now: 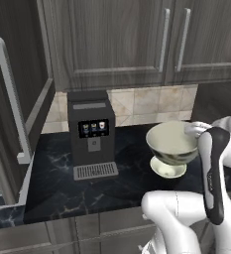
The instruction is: Pick up the bowls on the counter and stack them on top of one another in the open cabinet. Place the smaller bowl on top of the larger bowl.
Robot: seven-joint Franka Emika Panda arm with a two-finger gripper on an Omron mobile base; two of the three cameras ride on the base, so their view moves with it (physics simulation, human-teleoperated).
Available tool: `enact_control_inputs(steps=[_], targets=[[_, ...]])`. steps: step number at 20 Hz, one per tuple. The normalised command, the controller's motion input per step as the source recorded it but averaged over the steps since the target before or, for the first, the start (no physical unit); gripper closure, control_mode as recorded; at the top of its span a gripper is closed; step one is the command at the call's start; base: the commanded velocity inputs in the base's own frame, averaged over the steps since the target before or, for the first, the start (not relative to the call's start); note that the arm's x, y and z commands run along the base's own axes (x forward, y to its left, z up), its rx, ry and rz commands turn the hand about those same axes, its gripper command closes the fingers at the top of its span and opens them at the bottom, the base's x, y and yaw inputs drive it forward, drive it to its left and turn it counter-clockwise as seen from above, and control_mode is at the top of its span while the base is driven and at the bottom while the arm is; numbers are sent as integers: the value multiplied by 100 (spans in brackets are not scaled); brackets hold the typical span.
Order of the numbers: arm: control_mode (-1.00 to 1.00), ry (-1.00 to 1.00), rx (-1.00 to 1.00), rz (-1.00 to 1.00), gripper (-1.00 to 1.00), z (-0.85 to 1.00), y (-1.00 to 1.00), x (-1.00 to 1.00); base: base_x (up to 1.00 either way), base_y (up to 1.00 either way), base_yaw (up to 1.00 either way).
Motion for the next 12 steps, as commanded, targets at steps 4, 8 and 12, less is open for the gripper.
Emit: enact_control_inputs(steps=[4, 8, 12], targets=[[-100, 1, 1, 0, 100, 28, -1, -38, 0, 0, 0], [-100, 1, 5, 0, 100, 41, -2, -33, 0, 0, 0], [-100, 0, 5, 0, 100, 39, -1, -33, 0, 0, 0]])
